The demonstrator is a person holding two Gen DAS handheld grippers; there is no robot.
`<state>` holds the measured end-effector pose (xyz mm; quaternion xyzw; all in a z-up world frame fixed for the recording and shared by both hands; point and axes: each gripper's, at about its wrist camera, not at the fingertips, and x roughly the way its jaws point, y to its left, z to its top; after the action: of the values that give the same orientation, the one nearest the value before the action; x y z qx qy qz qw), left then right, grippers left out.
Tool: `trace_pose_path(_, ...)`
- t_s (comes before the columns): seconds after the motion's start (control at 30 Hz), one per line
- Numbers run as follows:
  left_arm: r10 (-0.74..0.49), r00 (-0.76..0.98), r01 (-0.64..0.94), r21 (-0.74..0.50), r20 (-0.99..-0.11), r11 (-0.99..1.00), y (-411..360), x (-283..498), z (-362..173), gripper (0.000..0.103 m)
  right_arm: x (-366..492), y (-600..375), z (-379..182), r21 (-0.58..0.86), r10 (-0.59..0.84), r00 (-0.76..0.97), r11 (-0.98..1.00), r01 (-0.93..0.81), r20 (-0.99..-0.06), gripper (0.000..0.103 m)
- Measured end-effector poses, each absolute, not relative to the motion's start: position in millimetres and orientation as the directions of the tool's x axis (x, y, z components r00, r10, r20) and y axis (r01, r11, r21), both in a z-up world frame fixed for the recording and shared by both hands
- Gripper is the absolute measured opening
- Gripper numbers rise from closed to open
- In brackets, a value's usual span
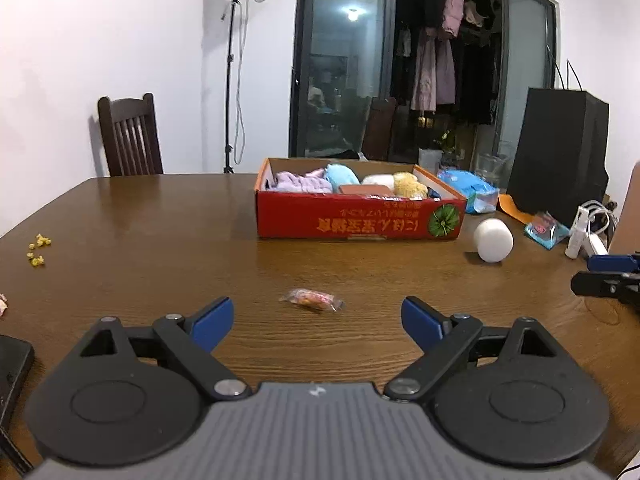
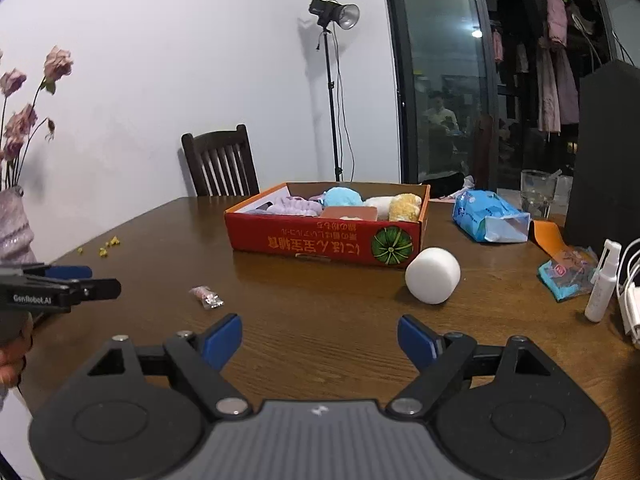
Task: Organize soft objects
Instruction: 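Move both grippers back toward the candy packet and white foam cylinder, then close the left gripper on the candy packet while the right gripper closes on the foam cylinder, then carry the candy packet and foam cylinder into the box and open both grippers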
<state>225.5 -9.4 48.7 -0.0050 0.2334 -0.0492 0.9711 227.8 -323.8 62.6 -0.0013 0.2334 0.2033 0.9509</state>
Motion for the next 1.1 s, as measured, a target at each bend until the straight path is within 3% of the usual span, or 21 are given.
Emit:
trace_pose_path(0.23, -0.112, 0.833, 0.066, -0.103, -0.541, 0.992, -16.5, 274.6, 18.6, 0.086, 253.0, -322.2, 43.0, 0.097, 0.337, 0.808, 0.938, -0.333, -0.484, 0.085)
trace_pose_path(0.43, -0.113, 0.775, -0.003, -0.182, -0.622, 0.983, -21.2, 338.1, -6.3, 0.064, 307.8, -329.2, 30.6, 0.093, 0.284, 0.808, 0.956, -0.277, -0.515, 0.084)
trace_pose_path(0.6, -0.063, 0.785, -0.048, -0.163, -0.617, 0.985, -24.3, 365.2, -11.3, 0.046, 365.6, -337.6, 22.7, 0.100, 0.237, 0.815, 0.971, -0.217, -0.530, 0.084)
trace_pose_path(0.63, -0.051, 0.788, -0.052, -0.149, -0.613, 0.988, -26.0, 368.3, -12.0, 0.041, 377.4, -338.4, 21.5, 0.095, 0.217, 0.821, 0.976, -0.196, -0.528, 0.084)
trace_pose_path(0.67, -0.041, 0.794, -0.046, -0.127, -0.607, 0.991, -28.4, 370.8, -13.1, 0.026, 387.5, -339.2, 20.4, 0.095, 0.207, 0.827, 0.978, -0.184, -0.523, 0.084)
trace_pose_path(0.7, -0.030, 0.800, -0.037, -0.099, -0.599, 0.994, -31.3, 372.4, -14.3, 0.019, 398.0, -339.4, 19.2, 0.097, 0.198, 0.830, 0.980, -0.173, -0.521, 0.084)
trace_pose_path(0.77, -0.024, 0.809, -0.031, -0.084, -0.587, 0.996, -32.3, 372.4, -16.2, 0.017, 415.0, -340.6, 15.3, 0.103, 0.186, 0.835, 0.982, -0.155, -0.518, 0.078)
trace_pose_path(0.8, -0.033, 0.809, -0.028, -0.094, -0.587, 0.995, -30.9, 372.7, -15.6, 0.016, 422.2, -341.1, 11.7, 0.109, 0.180, 0.836, 0.984, -0.144, -0.519, 0.061)
trace_pose_path(0.83, -0.044, 0.810, -0.025, -0.110, -0.585, 0.994, -28.7, 373.2, -15.6, 0.016, 428.3, -342.1, 6.8, 0.117, 0.180, 0.830, 0.983, -0.139, -0.528, 0.052)
trace_pose_path(1.1, -0.067, 0.809, -0.013, -0.131, -0.583, 0.991, -26.7, 374.3, -14.8, 0.014, 429.0, -348.2, -0.2, 0.151, 0.207, 0.835, 0.977, -0.150, -0.509, 0.050)
